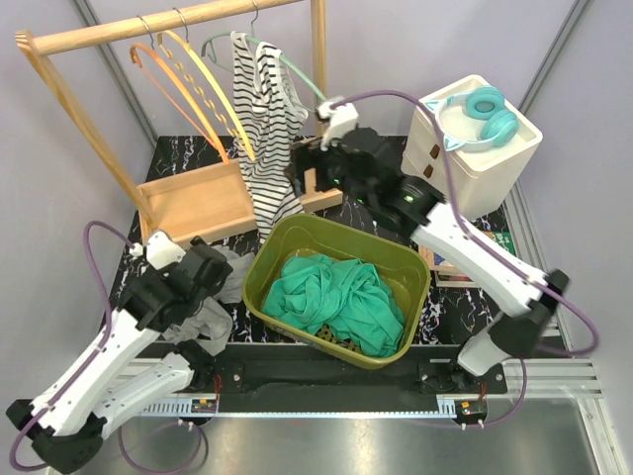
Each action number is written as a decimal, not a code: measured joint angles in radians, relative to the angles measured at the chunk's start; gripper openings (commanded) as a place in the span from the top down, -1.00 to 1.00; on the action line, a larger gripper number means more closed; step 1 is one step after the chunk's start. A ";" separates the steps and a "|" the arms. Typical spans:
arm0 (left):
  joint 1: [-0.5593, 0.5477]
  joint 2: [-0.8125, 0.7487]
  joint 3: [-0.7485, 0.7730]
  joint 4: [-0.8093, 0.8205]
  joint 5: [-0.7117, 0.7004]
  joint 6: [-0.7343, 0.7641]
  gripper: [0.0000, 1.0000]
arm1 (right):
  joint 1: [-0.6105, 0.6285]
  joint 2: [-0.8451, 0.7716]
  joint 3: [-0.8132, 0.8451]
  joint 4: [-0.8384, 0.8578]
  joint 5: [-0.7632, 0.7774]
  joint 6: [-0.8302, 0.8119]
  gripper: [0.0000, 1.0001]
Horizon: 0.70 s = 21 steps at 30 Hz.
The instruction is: Remove the tank top from the hanger
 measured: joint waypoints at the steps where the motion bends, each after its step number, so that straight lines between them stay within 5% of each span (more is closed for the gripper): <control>1: 0.031 0.016 0.005 -0.001 -0.002 0.001 -0.98 | 0.000 -0.042 -0.031 0.000 0.007 0.007 -0.99; 8: 0.360 0.152 -0.028 0.115 0.150 0.089 -0.98 | 0.000 -0.423 -0.333 0.026 0.019 0.097 -1.00; 17: 0.526 0.626 -0.085 0.255 0.364 0.096 -0.98 | 0.000 -0.736 -0.618 0.029 0.011 0.230 -1.00; 19: 0.565 0.723 -0.103 0.293 0.419 0.098 -0.64 | 0.000 -0.785 -0.660 0.025 0.011 0.253 -1.00; 20: 0.576 0.742 -0.098 0.307 0.446 0.103 -0.15 | 0.000 -0.804 -0.676 0.026 0.012 0.262 -0.99; 21: 0.592 0.744 -0.097 0.325 0.472 0.113 0.09 | 0.000 -0.822 -0.690 0.025 0.012 0.269 -0.99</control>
